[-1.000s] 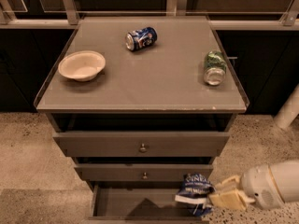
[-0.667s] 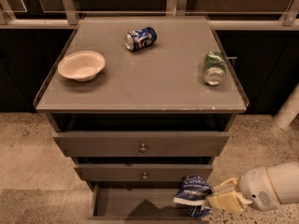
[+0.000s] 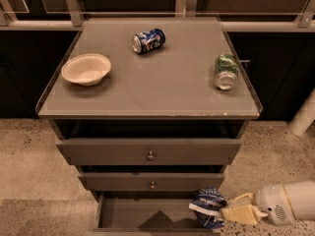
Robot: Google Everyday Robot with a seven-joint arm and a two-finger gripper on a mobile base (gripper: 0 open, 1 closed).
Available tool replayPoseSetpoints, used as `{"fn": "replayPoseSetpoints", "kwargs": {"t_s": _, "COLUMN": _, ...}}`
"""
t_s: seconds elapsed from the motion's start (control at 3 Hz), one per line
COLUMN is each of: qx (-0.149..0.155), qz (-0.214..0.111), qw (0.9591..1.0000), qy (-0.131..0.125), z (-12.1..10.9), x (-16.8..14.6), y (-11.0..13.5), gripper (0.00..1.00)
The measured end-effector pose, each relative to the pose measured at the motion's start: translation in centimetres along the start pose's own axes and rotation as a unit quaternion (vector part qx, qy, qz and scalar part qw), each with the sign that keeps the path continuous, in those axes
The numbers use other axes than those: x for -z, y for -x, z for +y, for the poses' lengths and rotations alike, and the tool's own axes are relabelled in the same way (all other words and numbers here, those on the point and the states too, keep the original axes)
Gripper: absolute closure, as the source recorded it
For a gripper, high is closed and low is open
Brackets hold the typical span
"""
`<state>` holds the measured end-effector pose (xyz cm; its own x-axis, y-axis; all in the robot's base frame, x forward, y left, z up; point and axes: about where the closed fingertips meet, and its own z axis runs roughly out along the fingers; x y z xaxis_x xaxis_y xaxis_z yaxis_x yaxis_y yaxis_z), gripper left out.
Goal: Place blue chip bag into bottom drawer
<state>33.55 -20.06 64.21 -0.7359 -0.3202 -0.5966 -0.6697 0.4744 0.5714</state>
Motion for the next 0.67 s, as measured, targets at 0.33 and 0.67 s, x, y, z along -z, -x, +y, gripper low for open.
{"fn": "replayPoseSetpoints", "kwargs": {"t_s": 0.33, "qx": -0.072, "qz": -0.047, "qw": 0.9959, "qy": 0.029, "z": -4.9, "x": -2.7, "y": -3.5, "gripper": 1.00}}
{"fn": "replayPoseSetpoints", "kwargs": {"t_s": 0.67, "qx": -0.141, "qz": -0.076, "qw": 0.9851, "qy": 0.062, "z": -9.2, "x": -7.5, "y": -7.5, "gripper": 1.00}}
